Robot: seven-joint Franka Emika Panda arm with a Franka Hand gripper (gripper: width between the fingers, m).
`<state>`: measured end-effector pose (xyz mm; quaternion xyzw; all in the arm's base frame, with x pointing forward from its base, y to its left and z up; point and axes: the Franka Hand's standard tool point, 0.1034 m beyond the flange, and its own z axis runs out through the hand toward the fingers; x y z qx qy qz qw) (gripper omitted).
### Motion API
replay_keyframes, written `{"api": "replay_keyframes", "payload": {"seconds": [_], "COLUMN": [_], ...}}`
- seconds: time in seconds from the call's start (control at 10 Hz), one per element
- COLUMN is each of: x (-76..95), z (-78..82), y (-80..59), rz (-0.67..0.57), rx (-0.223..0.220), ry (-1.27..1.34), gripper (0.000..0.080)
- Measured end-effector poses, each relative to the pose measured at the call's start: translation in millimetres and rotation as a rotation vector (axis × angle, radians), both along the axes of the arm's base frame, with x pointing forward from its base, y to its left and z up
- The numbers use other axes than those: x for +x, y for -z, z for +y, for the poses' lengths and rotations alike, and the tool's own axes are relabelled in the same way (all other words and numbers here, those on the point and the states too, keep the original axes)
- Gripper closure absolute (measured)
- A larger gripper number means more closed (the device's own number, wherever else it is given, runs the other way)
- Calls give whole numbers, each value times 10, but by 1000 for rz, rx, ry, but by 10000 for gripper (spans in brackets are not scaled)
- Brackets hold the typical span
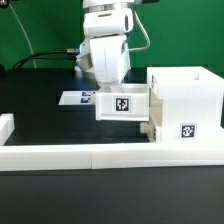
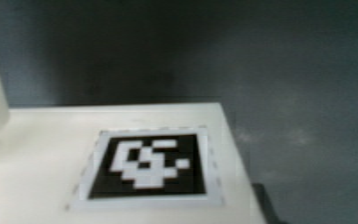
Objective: Assemble drawer
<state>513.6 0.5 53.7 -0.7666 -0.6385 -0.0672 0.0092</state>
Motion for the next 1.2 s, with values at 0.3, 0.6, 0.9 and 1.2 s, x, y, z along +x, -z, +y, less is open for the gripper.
{"api": "replay_keyframes", "payload": {"seconds": [0.3, 0.6, 0.9, 1.2], "x": [77, 83, 88, 142], "z": [-5, -11, -29, -43], "y": [-4, -6, -6, -33], "rz": [8, 19, 16, 19], "rx": [-10, -16, -20, -39], "ry": [-25, -35, -65, -124], "gripper": [758, 758, 758, 758]}}
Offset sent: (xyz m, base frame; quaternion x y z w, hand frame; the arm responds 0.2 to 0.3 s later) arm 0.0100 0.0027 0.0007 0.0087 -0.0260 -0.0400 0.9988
